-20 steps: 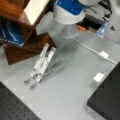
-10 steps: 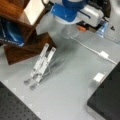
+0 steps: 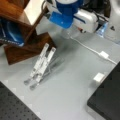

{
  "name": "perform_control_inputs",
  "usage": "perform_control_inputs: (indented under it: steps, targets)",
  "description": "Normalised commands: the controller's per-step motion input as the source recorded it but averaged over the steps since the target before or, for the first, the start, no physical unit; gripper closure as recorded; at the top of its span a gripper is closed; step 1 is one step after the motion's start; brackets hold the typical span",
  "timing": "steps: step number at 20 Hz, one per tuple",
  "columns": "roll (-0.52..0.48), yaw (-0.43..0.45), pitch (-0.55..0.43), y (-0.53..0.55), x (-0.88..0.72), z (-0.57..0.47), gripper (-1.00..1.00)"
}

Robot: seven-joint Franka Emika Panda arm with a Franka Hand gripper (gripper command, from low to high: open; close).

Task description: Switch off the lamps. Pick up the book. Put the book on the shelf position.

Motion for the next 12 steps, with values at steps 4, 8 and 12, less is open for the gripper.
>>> perform_control_inputs:
  steps: [4, 8, 12]
  targets:
    - [0.128, -0.071, -0.385, 0.17, -0.28, -0.29, -1.0]
    - [0.111, -0.071, -0.356, 0.14, -0.28, -0.25, -1.0]
    - [0.055, -0.065, -0.308, 0.1, -0.28, -0.21, -1.0]
